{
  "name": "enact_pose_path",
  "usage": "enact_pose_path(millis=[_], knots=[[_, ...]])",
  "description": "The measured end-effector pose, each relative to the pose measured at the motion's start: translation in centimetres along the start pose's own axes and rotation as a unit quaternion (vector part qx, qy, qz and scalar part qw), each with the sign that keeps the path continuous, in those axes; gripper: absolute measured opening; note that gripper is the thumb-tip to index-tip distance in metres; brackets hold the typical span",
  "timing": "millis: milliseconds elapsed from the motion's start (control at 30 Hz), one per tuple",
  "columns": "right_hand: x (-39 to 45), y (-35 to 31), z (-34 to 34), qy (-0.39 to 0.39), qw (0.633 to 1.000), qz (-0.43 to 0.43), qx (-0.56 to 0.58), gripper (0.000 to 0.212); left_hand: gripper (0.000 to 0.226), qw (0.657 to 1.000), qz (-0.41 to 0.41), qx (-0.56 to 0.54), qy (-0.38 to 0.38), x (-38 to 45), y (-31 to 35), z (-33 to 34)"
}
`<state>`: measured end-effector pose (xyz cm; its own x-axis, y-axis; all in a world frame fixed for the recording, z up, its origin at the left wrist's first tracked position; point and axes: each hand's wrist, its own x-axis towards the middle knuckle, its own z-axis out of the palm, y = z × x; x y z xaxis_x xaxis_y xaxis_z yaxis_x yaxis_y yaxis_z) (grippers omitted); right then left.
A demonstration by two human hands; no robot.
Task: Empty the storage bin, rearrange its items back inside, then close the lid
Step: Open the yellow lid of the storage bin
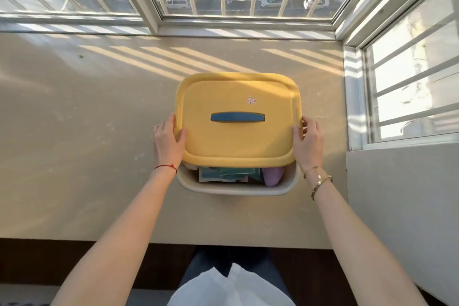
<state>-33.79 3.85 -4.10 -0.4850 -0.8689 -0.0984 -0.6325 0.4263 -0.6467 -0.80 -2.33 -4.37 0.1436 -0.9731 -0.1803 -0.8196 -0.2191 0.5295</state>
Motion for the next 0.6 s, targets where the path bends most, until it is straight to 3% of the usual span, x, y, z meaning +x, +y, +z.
enact_pose_path(millis=[267,433,600], knots=[[8.4,-3.5,0.0,0.026,0.999,0.007,0.032,0.039,0.057,0.995,0.049,-0.08,-0.031,7.2,4.3,-2.2],[14.2,-4.4,0.5,-0.02,0.998,0.001,0.058,0.057,0.061,0.989,0.028,-0.115,-0.088,12.2,5.4,-1.1],[18.4,-3.2,3.0,-0.098,0.991,0.033,0.083,0.052,0.064,0.977,-0.001,-0.159,-0.14,16.6,3.9,1.9]])
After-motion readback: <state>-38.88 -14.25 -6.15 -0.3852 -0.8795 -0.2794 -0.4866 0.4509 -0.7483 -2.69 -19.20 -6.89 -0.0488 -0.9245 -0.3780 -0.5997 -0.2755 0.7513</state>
